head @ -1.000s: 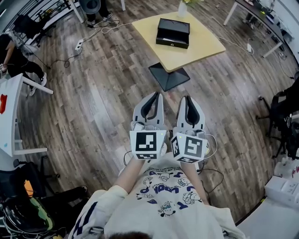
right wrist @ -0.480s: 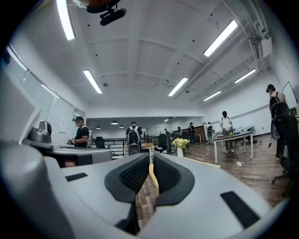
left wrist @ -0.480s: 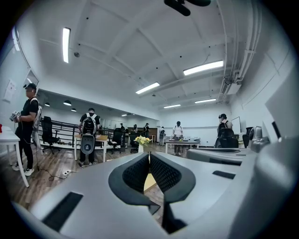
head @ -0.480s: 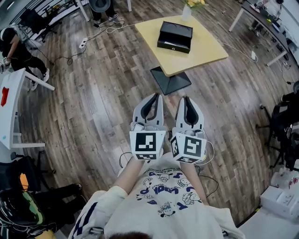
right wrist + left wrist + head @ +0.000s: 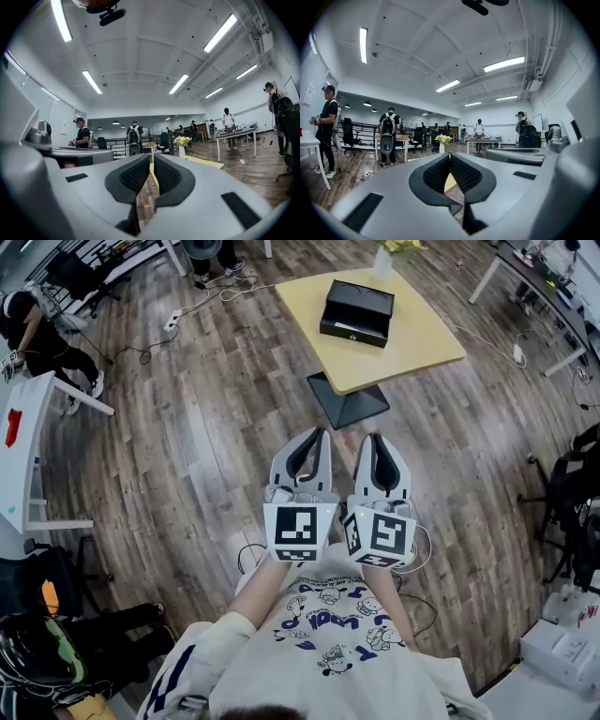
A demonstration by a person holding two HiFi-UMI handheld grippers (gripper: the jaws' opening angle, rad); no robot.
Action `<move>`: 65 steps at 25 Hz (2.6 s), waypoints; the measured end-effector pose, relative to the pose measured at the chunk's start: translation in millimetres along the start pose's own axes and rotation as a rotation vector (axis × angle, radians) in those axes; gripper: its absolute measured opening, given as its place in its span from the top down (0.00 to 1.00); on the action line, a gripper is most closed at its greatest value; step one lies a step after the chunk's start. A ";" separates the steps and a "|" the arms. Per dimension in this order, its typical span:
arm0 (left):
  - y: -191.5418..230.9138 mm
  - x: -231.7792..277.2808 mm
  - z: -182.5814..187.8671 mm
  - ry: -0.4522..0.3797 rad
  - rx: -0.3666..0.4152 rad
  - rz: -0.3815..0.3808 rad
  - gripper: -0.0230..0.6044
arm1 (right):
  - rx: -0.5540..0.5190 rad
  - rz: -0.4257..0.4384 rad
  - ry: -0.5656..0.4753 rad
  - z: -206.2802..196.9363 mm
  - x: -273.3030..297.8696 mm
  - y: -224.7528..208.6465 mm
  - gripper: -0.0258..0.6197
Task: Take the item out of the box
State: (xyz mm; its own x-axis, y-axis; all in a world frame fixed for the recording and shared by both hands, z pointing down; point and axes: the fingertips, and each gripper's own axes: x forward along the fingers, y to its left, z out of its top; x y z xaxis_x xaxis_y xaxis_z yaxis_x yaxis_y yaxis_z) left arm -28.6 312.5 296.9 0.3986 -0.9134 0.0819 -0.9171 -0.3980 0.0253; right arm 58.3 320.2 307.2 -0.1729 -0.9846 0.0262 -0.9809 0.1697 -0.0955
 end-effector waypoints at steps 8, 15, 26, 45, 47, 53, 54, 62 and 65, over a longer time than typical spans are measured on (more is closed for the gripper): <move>14.3 44.6 -3.1 0.009 -0.007 -0.011 0.93 | -0.004 -0.007 0.011 -4.3 44.3 -11.2 0.89; 42.7 94.8 4.2 -0.001 -0.014 -0.018 0.93 | -0.006 -0.011 0.007 -0.8 100.8 -14.7 0.89; 90.8 185.0 19.2 -0.006 -0.018 -0.055 0.93 | -0.016 -0.048 0.003 8.6 199.2 -22.1 0.89; 133.9 274.2 6.9 0.046 -0.022 -0.101 0.93 | -0.011 -0.134 0.048 -6.2 289.3 -39.6 0.89; 134.6 281.2 4.5 0.055 -0.029 -0.105 0.93 | -0.008 -0.137 0.057 -8.4 295.6 -43.3 0.89; 134.6 302.6 -0.5 0.072 -0.040 -0.096 0.93 | -0.010 -0.127 0.077 -13.3 315.0 -56.2 0.89; 134.9 307.4 -0.2 0.073 -0.040 -0.091 0.93 | -0.011 -0.123 0.080 -13.1 319.7 -59.2 0.89; 137.2 352.2 2.9 0.079 -0.050 -0.064 0.93 | -0.014 -0.090 0.092 -11.4 360.7 -81.4 0.89; 136.1 369.2 1.5 0.087 -0.053 -0.053 0.93 | -0.014 -0.071 0.104 -13.4 375.5 -90.3 0.89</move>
State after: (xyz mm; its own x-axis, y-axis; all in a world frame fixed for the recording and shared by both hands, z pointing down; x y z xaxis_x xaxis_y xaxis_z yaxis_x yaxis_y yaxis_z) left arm -6.2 -79.0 329.1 0.4465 -0.8794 0.1651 -0.8948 -0.4386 0.0839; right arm 80.7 -64.3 339.0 -0.1106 -0.9846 0.1353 -0.9920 0.1010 -0.0760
